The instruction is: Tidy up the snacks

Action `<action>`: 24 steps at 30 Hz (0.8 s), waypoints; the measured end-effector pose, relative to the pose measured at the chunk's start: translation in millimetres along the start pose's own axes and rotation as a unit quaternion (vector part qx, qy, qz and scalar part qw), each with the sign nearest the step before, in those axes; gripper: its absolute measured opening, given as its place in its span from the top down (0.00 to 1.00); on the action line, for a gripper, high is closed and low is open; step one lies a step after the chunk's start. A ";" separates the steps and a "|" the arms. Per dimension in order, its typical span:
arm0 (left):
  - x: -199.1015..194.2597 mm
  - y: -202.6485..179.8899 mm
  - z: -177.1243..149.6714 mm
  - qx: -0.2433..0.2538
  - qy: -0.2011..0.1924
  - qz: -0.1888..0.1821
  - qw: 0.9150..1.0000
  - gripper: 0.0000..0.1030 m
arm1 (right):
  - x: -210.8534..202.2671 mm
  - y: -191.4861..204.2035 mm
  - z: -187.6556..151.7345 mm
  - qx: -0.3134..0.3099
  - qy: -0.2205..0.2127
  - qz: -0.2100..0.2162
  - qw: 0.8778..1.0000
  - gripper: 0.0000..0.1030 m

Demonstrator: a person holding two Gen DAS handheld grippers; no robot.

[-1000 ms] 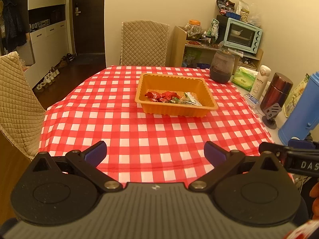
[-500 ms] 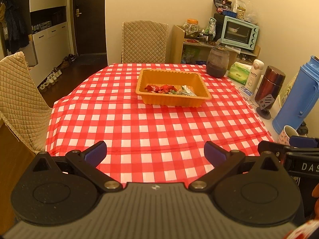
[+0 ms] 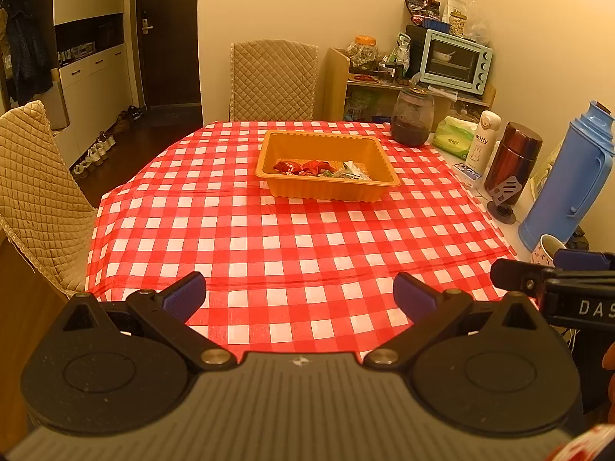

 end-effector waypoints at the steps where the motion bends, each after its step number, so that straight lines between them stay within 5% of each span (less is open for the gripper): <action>1: 0.2 0.3 0.1 -0.001 0.000 0.000 1.000 0.00 | 0.2 0.6 -0.1 0.000 0.000 0.000 1.000 0.12; 24: 1.7 0.6 -1.7 -0.003 0.001 -0.001 1.000 0.00 | 1.9 -1.0 -1.1 0.001 0.002 0.001 1.000 0.12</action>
Point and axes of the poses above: each gripper's, at about its wrist camera, not at the fingertips, and x roughly the way its jaws point, y to its left, z to its top, the point moved 1 cm from there along x, roughly the way its jaws point, and after that the axes turned 6 degrees about z, right-handed, at the moved point
